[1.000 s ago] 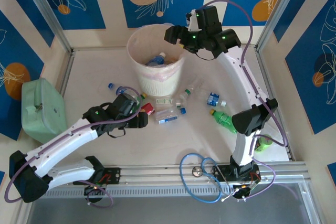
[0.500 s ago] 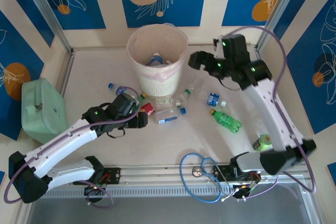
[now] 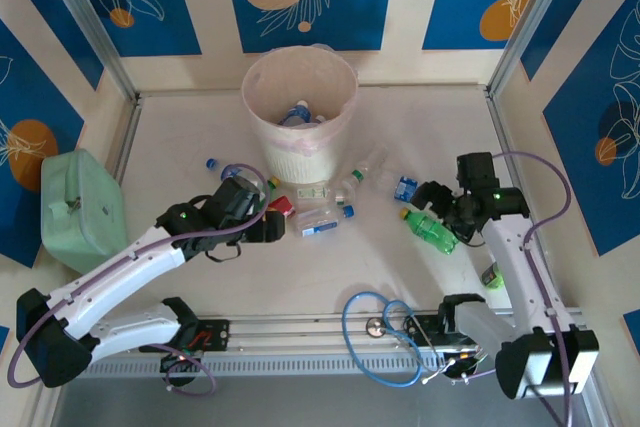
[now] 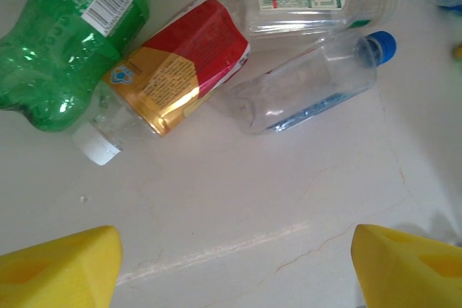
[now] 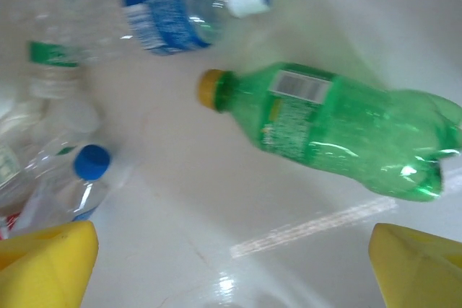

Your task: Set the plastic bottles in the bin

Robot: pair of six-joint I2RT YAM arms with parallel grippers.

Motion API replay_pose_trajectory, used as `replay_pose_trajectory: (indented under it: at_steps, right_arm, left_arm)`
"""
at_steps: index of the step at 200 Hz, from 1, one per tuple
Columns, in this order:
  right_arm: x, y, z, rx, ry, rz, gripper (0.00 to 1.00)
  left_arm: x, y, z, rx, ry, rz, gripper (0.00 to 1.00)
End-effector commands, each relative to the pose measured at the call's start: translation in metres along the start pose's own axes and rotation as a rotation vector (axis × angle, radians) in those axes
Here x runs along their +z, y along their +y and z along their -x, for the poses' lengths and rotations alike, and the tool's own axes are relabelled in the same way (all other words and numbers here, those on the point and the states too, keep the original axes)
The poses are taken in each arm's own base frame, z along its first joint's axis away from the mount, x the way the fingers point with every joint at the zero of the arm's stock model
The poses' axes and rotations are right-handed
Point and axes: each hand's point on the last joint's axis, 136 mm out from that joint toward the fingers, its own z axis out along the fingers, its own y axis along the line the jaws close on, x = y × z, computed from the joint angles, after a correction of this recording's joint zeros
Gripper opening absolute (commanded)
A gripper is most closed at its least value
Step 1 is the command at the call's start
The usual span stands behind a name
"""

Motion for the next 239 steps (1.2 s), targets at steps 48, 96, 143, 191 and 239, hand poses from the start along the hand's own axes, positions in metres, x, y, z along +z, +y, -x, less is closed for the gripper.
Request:
replay_pose_trajectory:
  at_steps: [48, 96, 143, 191, 239]
  right_arm:
    - [0.019, -0.009, 0.022, 0.117, 0.016, 0.031, 0.98]
    - [0.041, -0.023, 0.036, 0.18, 0.044, -0.003, 0.98]
    - [0.054, -0.035, 0.038, 0.18, 0.052, -0.045, 0.98]
    - [0.066, -0.04, 0.021, 0.175, 0.104, -0.05, 0.98]
    - [0.069, -0.031, -0.012, 0.137, 0.16, -0.037, 0.98]
  left_arm:
    - [0.008, -0.004, -0.006, -0.035, 0.014, -0.05, 0.87]
    - [0.011, -0.003, -0.009, -0.032, 0.021, -0.051, 0.89]
    - [0.009, -0.001, -0.009, -0.031, 0.014, -0.045, 0.89]
    - [0.009, -0.001, -0.009, -0.035, 0.014, -0.046, 0.89]
    - [0.008, -0.001, -0.008, -0.033, 0.01, -0.045, 0.89]
